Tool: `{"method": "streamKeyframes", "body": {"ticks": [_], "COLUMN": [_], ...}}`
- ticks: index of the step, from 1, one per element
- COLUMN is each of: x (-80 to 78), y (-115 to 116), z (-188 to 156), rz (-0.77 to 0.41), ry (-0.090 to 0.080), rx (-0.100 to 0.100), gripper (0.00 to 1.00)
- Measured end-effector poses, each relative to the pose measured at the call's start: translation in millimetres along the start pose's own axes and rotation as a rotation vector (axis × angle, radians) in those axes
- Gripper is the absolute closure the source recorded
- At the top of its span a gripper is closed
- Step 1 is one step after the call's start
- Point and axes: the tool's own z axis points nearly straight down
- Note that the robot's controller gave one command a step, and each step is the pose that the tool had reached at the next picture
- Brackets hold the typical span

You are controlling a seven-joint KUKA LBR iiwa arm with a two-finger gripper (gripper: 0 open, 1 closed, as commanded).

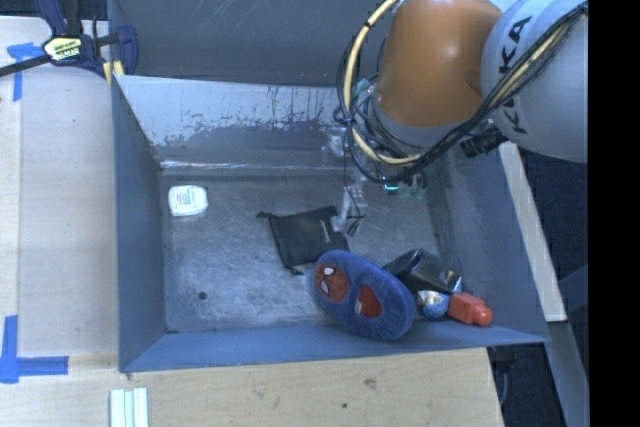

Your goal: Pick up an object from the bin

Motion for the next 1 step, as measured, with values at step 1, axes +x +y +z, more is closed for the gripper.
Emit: {"method": "streamKeyframes", "body": {"ticks": [1], "x": [2.4], "y": [12.3], "z": [134.8], "rz": [-0.179], "ry": [-0.003], "rx": [0.000], "gripper": [0.00]}}
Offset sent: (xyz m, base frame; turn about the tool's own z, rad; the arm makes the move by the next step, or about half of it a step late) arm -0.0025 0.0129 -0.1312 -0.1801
